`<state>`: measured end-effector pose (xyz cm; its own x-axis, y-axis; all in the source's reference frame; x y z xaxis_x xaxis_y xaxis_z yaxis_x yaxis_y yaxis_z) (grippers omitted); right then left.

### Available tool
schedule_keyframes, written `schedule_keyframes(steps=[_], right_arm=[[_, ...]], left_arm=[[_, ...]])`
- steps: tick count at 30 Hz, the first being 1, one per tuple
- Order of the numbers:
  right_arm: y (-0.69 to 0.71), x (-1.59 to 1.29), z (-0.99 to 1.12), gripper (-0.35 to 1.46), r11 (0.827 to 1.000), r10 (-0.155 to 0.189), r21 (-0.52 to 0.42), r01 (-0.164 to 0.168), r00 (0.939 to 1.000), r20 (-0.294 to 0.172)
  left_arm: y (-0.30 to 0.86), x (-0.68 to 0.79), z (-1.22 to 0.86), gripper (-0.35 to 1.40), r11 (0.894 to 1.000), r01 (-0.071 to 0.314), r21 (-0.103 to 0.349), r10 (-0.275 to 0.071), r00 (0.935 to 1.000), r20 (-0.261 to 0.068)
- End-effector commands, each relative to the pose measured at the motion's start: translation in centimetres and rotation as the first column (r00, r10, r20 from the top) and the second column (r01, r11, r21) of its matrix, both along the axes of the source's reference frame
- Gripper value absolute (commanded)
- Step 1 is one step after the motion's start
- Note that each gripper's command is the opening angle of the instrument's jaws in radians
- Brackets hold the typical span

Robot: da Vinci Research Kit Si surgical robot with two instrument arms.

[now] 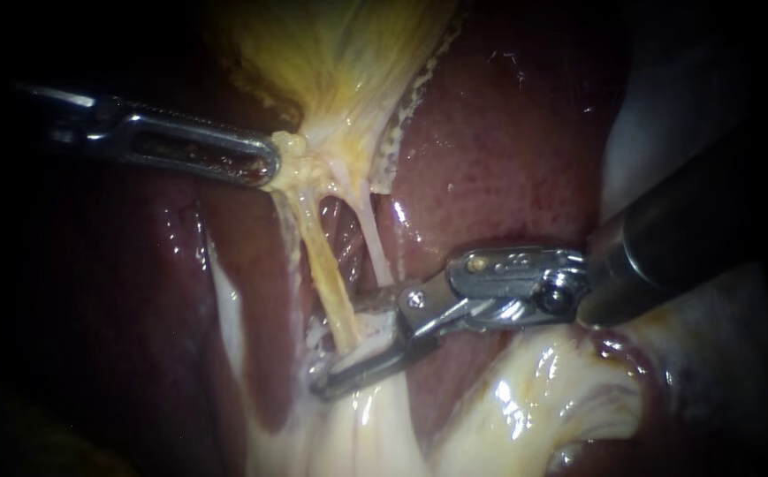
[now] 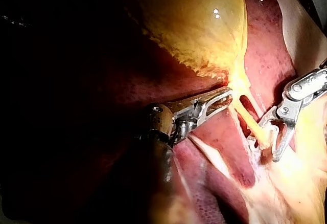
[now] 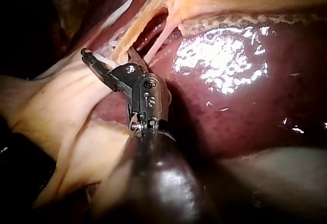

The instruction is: Clipping first clip left tube

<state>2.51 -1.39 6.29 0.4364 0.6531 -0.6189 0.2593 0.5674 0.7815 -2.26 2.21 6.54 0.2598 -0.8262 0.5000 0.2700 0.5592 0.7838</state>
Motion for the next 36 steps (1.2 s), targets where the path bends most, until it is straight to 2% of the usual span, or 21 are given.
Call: schedule_keyframes(steps=[1, 8, 13, 19, 29, 36], right_arm=[[-0.01, 0.0, -0.03, 0.48, 1.0, 0.0, 0.019, 0.0, 1.0, -0.007], [-0.14, 0.04, -0.21, 0.47, 0.995, -0.022, 0.094, 0.029, 0.9969, -0.076], [-0.11, 0.11, -0.27, 0.44, 0.993, -0.019, 0.112, 0.03, 0.9951, -0.097], [-0.07, 0.1, -0.24, 0.26, 0.991, -0.018, 0.128, 0.029, 0.996, -0.088], [0.03, 0.09, -0.28, -0.35, 0.985, -0.015, 0.17, 0.027, 0.9976, -0.068], [0.04, 0.09, -0.23, -0.35, 0.981, -0.014, 0.193, 0.024, 0.9985, -0.053]], left_arm=[[0.0, 0.0, 0.0, -0.35, 1.0, 0.0, 0.0, 0.0, 1.0, 0.0], [0.0, 0.0, 0.0, -0.35, 1.0, 0.0, 0.0, 0.0, 1.0, 0.0], [0.0, 0.0, 0.0, -0.35, 1.0, 0.0, 0.0, 0.0, 1.0, 0.0], [0.0, 0.0, 0.0, -0.35, 1.0, 0.0, 0.0, 0.0, 1.0, 0.0], [0.0, 0.0, 0.0, -0.35, 1.0, 0.0, 0.0, 0.0, 1.0, 0.0], [0.0, 0.0, 0.0, -0.35, 1.0, 0.0, 0.0, 0.0, 1.0, 0.0]])
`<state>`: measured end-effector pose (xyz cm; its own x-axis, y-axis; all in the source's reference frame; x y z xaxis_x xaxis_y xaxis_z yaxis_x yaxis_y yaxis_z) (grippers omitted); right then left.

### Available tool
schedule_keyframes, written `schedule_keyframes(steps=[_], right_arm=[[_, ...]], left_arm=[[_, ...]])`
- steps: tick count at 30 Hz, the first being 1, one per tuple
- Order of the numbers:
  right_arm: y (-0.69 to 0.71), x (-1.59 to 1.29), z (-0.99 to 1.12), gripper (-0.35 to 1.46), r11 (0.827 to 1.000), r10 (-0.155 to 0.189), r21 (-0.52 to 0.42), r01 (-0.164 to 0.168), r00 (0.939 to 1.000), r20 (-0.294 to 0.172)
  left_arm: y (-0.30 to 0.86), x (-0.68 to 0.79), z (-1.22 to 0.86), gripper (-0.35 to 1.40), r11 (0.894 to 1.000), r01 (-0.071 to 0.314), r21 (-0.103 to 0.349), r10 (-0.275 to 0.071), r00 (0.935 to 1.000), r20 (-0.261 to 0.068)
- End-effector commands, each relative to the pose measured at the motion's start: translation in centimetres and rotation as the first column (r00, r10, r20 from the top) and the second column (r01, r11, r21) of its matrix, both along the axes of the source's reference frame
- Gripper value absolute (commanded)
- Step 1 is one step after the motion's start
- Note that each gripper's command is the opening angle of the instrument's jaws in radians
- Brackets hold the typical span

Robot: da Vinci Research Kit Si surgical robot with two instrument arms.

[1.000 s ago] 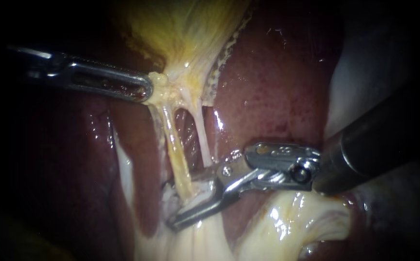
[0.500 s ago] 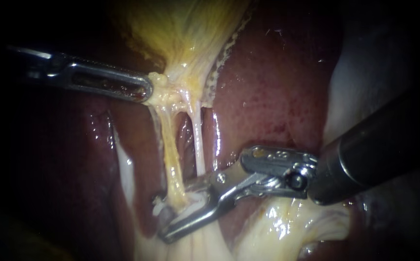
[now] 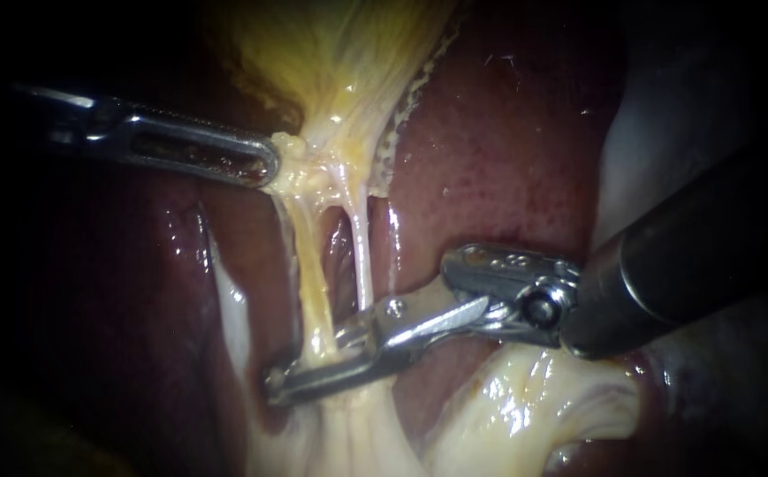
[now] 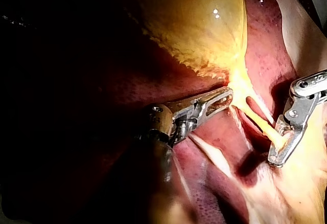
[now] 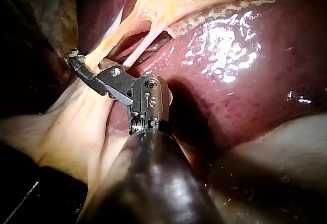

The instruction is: Clipping first clip left tube

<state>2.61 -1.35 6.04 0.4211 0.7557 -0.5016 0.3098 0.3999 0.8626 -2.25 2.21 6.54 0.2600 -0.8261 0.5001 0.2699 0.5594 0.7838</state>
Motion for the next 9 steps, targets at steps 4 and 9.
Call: schedule_keyframes(steps=[4, 9], right_arm=[[0.0, 0.0, 0.03, -0.35, 1.0, -0.001, -0.002, 0.001, 1.0, -0.001], [0.0, 0.0, 0.03, -0.35, 1.0, -0.001, -0.002, 0.001, 1.0, -0.001]], left_arm=[[0.0, 0.0, 0.0, -0.35, 1.0, 0.0, 0.0, 0.0, 1.0, 0.0], [0.0, 0.0, 0.0, -0.35, 1.0, 0.0, 0.0, 0.0, 1.0, 0.0]])
